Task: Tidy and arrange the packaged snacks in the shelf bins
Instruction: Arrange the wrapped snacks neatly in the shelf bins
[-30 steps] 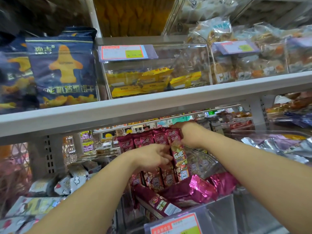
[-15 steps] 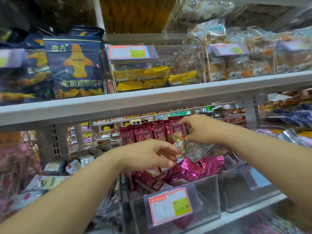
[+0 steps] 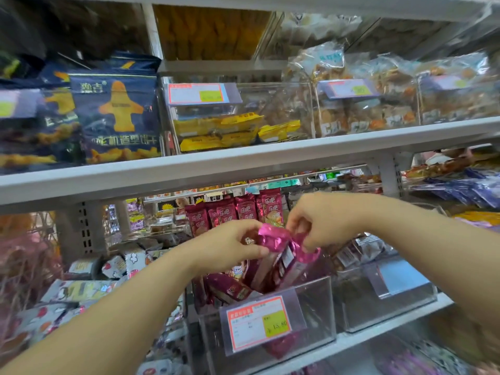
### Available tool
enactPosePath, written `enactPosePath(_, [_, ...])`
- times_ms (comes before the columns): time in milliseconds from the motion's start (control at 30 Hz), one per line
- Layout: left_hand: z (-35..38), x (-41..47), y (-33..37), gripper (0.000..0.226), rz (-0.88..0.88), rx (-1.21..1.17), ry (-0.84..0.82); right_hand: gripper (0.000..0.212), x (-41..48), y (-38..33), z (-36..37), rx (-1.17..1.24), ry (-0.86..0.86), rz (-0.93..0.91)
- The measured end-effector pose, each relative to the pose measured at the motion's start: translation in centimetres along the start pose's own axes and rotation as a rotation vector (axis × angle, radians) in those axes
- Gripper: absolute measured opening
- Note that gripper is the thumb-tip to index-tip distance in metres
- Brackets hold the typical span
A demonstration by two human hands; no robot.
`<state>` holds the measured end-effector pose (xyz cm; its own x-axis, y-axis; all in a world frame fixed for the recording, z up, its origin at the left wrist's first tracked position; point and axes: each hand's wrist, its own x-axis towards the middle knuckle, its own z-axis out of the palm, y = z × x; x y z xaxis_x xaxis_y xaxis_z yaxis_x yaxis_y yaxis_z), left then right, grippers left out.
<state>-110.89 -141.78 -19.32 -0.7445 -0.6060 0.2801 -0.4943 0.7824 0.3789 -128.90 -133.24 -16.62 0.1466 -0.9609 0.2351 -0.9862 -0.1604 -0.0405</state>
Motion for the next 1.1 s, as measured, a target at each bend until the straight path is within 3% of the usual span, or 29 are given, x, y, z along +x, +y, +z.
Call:
enactPosePath(167, [-0.2, 0.4, -0.8, 0.018, -0.086, -0.149, 0.307, 0.028, 1.5, 0.2, 0.2, 0.167, 0.345, -0.002])
enactPosePath(267, [-0.2, 0.8, -0.7, 0.028, -0.143, -0.168, 0.459, 0.013, 2.4, 0.1, 0.5, 0.278, 0.495, 0.047])
enactPosePath(367, [-0.1, 1.6, -0.8, 0.04, -0.217, -0.09, 0.499, 0.005, 3.7, 0.1, 1.0, 0.393, 0.589, 0.128])
enactPosePath(567, [0.3, 3.8, -0.6, 0.039, -0.248, -0.067, 0.488, 0.008, 6.2, 0.3, 1.9, 0.661, 0.521, 0.084])
enactPosePath(767, [-0.1, 5.6, -2.6, 0.033, -0.325, -0.315, 0.486, 0.043, 6.7, 1.1, 2.1, 1.13, 0.229, 0.064])
enactPosePath(900, [0.0, 6.4, -3.6, 0.026, -0.326, -0.55, 0.419, 0.046, 7.5, 1.3, 2.6, 0.982, 0.257, 0.046])
enactPosePath(1100, [-0.6, 6.8, -4.4, 0.04, -0.328, -0.34, 0.414, 0.048, 9.3, 1.0, 3.4, 0.689, 0.425, 0.122])
